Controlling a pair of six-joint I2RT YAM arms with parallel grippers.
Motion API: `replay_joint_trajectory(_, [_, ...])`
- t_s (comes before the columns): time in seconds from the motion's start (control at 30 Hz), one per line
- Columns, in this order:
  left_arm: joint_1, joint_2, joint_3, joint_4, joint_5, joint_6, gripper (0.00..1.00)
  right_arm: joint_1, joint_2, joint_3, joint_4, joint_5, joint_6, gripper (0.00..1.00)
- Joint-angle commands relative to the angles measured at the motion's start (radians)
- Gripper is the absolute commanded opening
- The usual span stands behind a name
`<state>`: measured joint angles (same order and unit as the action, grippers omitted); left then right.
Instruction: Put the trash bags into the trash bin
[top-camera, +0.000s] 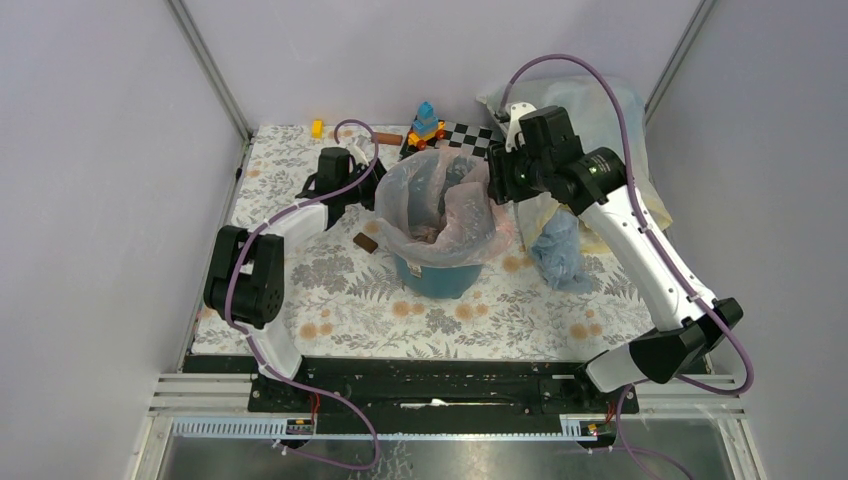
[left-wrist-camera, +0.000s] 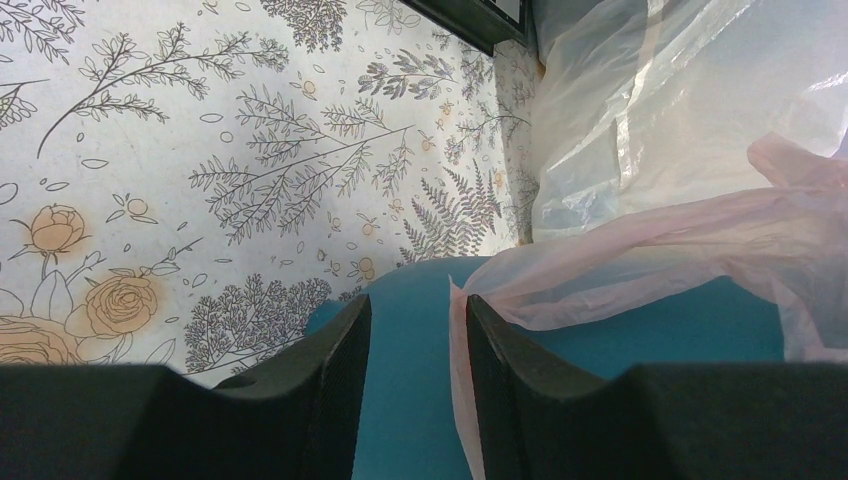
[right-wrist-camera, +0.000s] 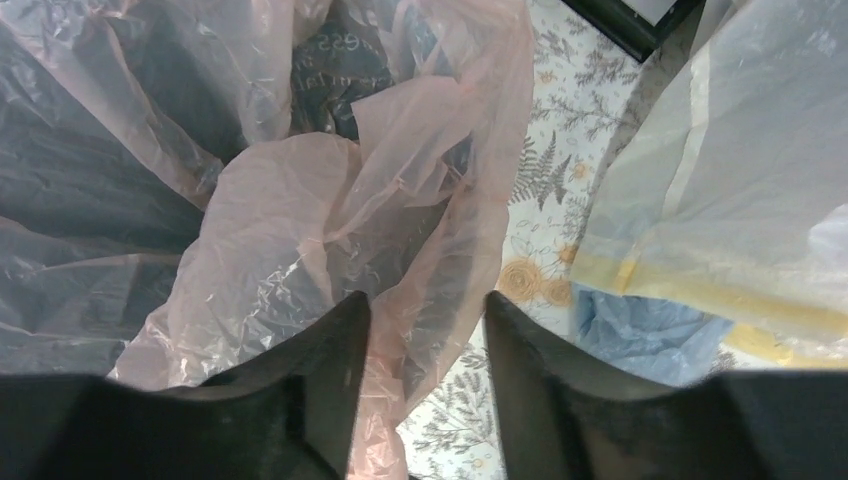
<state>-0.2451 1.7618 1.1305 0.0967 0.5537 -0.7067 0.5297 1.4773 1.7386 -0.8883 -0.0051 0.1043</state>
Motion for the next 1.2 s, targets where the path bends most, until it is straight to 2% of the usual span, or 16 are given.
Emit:
replay_joint_trajectory(0.0, [-0.005, -0.056, 0.006, 0.000, -0.015, 0.022, 0.42, 0.009, -0.021, -0.023, -0.017, 0.033, -0.010, 0.42])
replay_joint_trajectory(0.07, [-0.005, -0.057, 0.005, -0.004, -0.018, 0.024, 0.42, 0.007, -0.044, -0.041, -0.003, 0.047, -0.009, 0.27])
replay_joint_trajectory(0.17, [-0.005, -0.056, 0.002, -0.007, -0.021, 0.025, 0.42, 0.008, -0.079, -0.074, 0.010, 0.094, -0.006, 0.11])
replay_joint_trajectory(0.27, [-0.005, -0.052, 0.001, -0.016, -0.028, 0.034, 0.42, 0.008, -0.108, -0.114, 0.017, 0.157, 0.003, 0.03])
replay_joint_trajectory(0.4, [-0.005, -0.051, -0.007, -0.017, -0.036, 0.036, 0.38, 0.008, -0.143, -0.212, 0.056, 0.224, 0.028, 0.03])
replay_joint_trajectory(0.53, [-0.005, -0.050, -0.017, -0.017, -0.036, 0.038, 0.21, 0.006, -0.173, -0.370, 0.183, 0.225, 0.078, 0.03])
replay_joint_trajectory(0.7, [-0.006, -0.053, -0.028, -0.016, -0.034, 0.041, 0.01, 0.007, -0.222, -0.569, 0.404, 0.158, 0.166, 0.15])
replay_joint_trajectory(0.87, [-0.012, -0.058, -0.055, -0.006, -0.037, 0.041, 0.00, 0.006, -0.250, -0.736, 0.589, 0.122, 0.261, 0.16])
replay_joint_trajectory(1.03, [-0.020, -0.063, -0.088, 0.009, -0.043, 0.039, 0.00, 0.006, -0.277, -0.875, 0.749, 0.118, 0.323, 0.22])
replay_joint_trajectory(1.17, [-0.020, -0.079, -0.117, 0.018, -0.054, 0.038, 0.00, 0.002, -0.293, -0.955, 0.818, 0.154, 0.351, 0.25])
